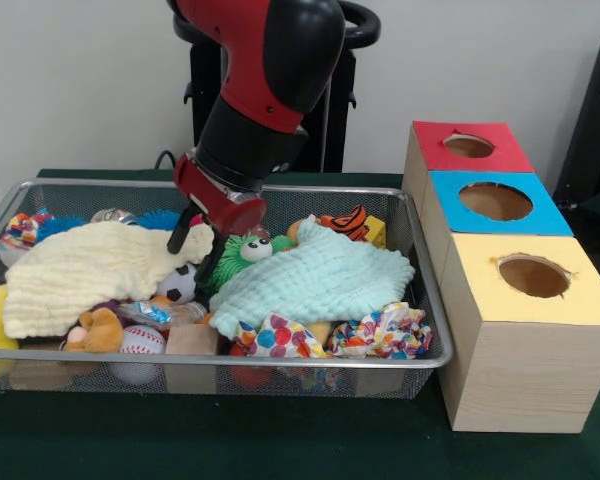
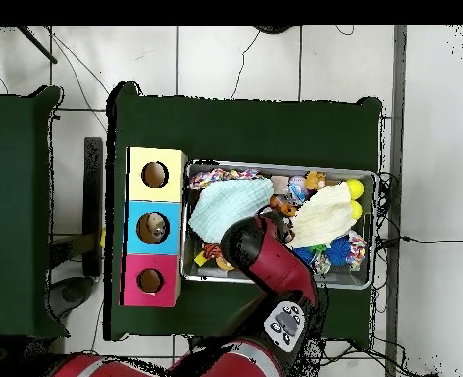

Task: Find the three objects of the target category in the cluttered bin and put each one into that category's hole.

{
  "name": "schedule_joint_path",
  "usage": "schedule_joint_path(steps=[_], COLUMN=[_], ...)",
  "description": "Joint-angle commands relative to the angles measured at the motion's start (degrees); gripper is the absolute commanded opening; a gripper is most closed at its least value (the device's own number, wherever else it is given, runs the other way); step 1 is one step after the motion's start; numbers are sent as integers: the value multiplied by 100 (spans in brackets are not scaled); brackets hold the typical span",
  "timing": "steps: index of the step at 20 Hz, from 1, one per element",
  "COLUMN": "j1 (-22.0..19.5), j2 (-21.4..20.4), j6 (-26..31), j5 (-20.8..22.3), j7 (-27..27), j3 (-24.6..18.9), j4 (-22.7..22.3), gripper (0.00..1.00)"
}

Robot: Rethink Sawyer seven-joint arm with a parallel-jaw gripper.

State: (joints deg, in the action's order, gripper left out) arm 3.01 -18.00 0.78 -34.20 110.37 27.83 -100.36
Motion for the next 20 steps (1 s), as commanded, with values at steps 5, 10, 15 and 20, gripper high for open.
schedule_joint_path(steps=[5,10,15,20], j1=[-304,-298,-303,-273], j2=[148,196,216,270], j6=[205,235,281,296], j5=[-213,-242,-253,-257], j7=[1142,1155,1144,1122], j3=[-584,-562,-566,-552], j4=[467,502,557,634], gripper=[100,100,100,100])
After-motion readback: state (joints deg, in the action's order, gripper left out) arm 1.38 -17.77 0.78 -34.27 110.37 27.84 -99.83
